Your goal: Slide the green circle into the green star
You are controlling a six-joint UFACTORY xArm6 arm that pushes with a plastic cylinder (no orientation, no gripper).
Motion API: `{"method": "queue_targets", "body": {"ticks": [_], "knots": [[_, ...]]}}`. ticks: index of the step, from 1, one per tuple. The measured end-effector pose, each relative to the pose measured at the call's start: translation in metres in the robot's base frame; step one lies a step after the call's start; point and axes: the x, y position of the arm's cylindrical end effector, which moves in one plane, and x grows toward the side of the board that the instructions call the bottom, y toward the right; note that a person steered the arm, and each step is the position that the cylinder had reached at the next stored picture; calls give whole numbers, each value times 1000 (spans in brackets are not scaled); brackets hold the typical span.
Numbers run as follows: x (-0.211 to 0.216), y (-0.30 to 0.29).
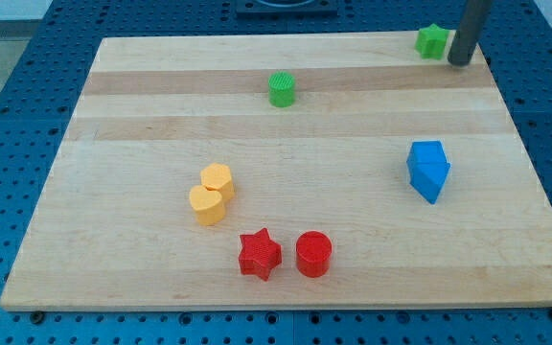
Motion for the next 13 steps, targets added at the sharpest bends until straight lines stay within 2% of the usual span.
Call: {"method": "queue_targets", "body": {"ticks": [2,3,4,6,8,11,13], "knots": [[65,-99],[82,-157],[82,-208],[74,-259],[41,-250],[15,-296],[13,-243]]}}
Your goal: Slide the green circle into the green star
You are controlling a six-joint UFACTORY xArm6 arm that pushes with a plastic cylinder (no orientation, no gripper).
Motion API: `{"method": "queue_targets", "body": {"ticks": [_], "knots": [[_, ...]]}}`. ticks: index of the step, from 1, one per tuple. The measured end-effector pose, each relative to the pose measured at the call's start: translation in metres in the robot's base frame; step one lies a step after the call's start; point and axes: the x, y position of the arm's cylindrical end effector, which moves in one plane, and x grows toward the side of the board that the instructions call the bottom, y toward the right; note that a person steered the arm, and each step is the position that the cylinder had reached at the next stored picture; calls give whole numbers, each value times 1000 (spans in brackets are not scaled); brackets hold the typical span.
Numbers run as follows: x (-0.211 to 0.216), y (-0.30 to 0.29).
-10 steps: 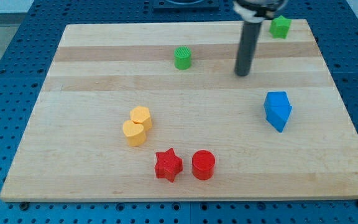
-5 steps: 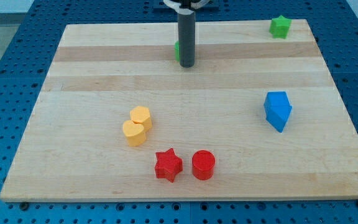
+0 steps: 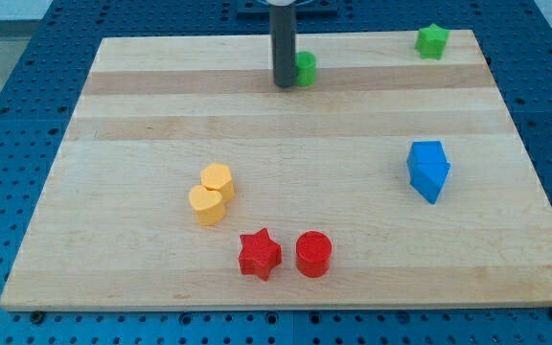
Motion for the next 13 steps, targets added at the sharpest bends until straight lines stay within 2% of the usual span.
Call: {"method": "queue_targets", "body": {"ticks": [2,3,7,9,11,12,13], "knots": [[-44,8],[-53,10],[-57,116],[-59,141],[-59,145],[-46,123],[-14,90]]}}
